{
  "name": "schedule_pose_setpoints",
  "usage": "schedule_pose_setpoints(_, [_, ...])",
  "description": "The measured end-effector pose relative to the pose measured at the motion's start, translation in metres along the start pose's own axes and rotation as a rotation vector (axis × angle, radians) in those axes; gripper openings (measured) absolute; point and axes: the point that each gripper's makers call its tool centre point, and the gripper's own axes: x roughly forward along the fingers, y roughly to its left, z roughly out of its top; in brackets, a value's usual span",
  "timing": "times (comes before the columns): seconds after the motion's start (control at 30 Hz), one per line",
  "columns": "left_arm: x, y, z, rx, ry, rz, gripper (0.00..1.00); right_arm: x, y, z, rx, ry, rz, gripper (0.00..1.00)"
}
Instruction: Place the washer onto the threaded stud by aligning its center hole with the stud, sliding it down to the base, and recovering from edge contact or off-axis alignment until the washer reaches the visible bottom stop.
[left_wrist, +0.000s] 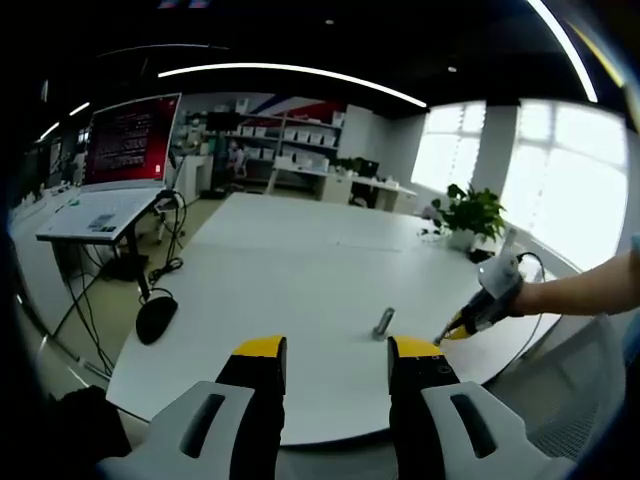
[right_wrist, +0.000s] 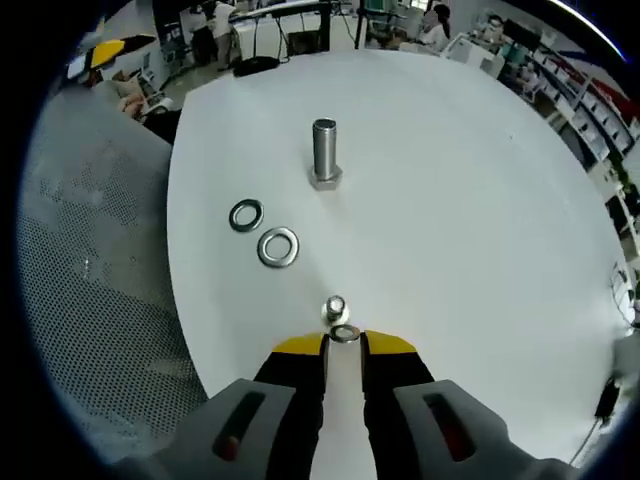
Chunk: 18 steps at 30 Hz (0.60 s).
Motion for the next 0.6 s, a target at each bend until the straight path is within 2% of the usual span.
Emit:
schedule_pose_setpoints(0.3, [0.0, 0.0, -0.001, 0.002, 0.005, -0.002, 0.38, -0.023, -0.012, 0.018, 0.073, -0.109, -0.035, 0.15])
schedule_pose_setpoints(0.6, [0.001, -0.001, -0.001, 0.003, 0.005, -0.005, 0.38, -0.033, -0.013, 0.029, 0.06, -0.143, -0.038, 0.15])
